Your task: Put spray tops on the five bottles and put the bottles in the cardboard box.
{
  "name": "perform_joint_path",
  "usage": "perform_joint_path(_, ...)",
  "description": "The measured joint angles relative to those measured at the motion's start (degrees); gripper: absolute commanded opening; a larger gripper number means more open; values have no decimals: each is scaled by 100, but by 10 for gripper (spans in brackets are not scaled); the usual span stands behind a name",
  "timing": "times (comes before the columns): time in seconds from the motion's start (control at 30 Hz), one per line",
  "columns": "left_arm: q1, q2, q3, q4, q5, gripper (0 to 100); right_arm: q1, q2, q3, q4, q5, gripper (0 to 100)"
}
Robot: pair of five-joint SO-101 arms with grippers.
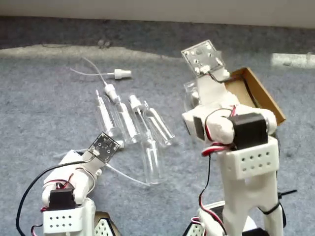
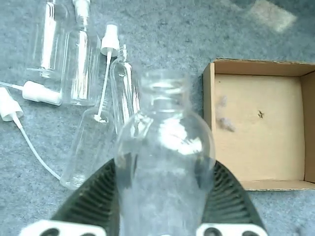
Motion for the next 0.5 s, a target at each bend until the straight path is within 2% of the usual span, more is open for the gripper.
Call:
perform_joint_path(0.17,0,-26,-826,422,-387,9,-18,-1231,1547,-853,0,91)
perform_joint_path(0.33,0,0,-1415,1020,-1090,79,-18,-2585,3613,-2224,-9,91)
perform_joint_path(0.5,0,0,-1635,1231,-1327,80,-26,-3815,5345,-3305,-26,91)
